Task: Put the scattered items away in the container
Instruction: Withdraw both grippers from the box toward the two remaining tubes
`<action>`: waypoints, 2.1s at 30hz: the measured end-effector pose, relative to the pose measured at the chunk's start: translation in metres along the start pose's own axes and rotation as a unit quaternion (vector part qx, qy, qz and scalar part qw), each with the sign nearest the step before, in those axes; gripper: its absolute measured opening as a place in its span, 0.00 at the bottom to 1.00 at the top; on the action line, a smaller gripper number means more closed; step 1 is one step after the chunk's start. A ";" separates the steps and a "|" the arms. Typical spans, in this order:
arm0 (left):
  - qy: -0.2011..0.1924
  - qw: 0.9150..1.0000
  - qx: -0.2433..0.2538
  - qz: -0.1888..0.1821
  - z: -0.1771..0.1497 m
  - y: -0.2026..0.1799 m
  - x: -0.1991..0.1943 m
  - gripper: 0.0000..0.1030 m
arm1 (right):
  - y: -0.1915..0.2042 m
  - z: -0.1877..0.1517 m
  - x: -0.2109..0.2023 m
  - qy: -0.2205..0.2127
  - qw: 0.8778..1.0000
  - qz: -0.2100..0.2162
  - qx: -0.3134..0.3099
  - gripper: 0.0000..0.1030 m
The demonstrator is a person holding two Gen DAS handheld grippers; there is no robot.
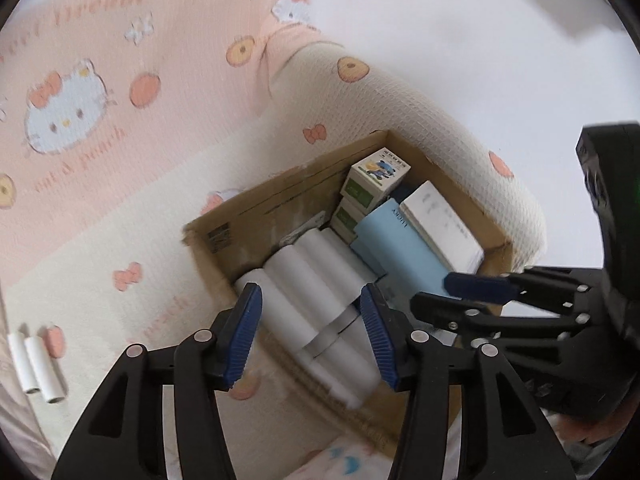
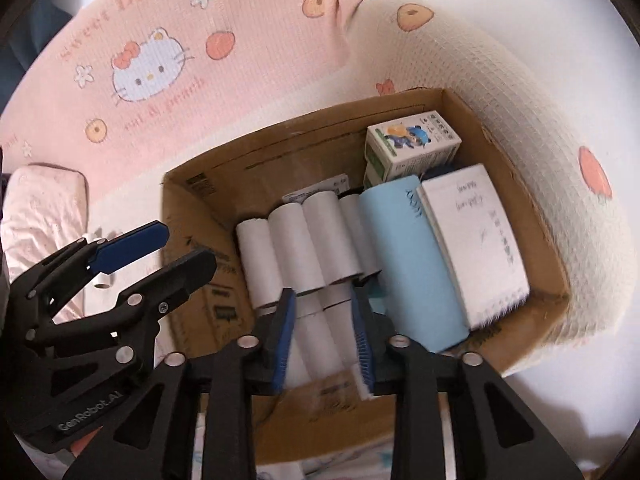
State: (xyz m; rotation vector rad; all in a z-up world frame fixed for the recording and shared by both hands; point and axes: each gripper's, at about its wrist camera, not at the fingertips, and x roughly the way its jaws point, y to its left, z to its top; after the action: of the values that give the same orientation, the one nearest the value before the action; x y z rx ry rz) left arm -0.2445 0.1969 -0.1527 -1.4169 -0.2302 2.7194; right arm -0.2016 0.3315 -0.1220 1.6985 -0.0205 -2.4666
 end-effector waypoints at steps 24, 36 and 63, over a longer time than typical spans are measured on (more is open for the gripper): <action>-0.024 0.995 -0.063 0.073 -0.090 0.097 -0.069 0.54 | 0.128 -0.072 -0.048 -0.184 0.975 0.014 -0.123 0.59; -0.012 0.970 -0.204 0.134 -0.139 0.203 -0.099 0.54 | 0.207 -0.051 -0.010 -0.157 0.959 0.028 -0.235 0.59; 0.039 0.901 -0.425 0.072 -0.191 0.388 -0.037 0.40 | 0.349 -0.008 0.159 -0.025 0.935 0.108 -0.337 0.60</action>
State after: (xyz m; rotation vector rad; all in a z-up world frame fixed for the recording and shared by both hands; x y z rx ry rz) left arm -0.0631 -0.1717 -0.2940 -1.7336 -1.5115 2.7674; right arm -0.2102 -0.0331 -0.2396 1.2531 0.5372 -2.0131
